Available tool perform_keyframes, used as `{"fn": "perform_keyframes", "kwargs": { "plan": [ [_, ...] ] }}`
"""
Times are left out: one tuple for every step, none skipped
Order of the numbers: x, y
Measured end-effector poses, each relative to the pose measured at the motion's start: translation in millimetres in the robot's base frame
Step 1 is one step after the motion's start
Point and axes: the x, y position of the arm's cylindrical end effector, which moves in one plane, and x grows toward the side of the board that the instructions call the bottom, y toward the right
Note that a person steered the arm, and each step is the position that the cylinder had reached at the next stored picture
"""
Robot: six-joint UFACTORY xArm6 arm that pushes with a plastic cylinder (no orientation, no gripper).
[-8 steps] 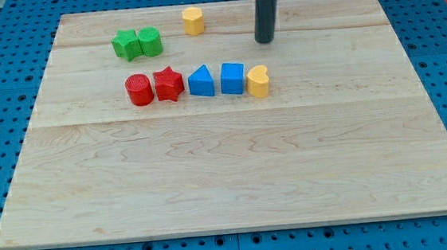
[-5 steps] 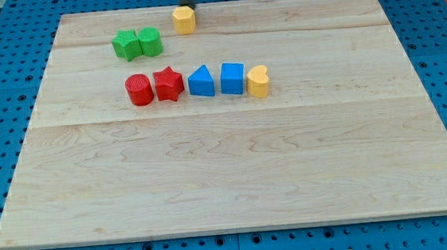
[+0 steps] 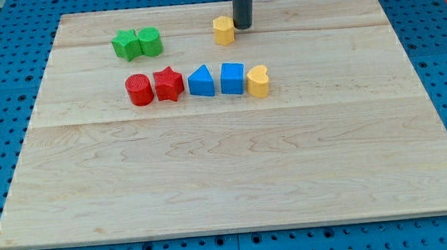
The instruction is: Push the yellow hexagon to the right of the yellow heart
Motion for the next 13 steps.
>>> {"fn": "perform_keyframes", "kwargs": {
  "plan": [
    [-16, -21],
    [16, -54],
    [55, 17],
    [65, 28],
    [44, -9],
    [71, 0],
    [84, 60],
    [86, 79],
    [52, 48],
    [63, -12],
    [68, -32],
    [98, 42],
    [115, 89]
  ]
}}
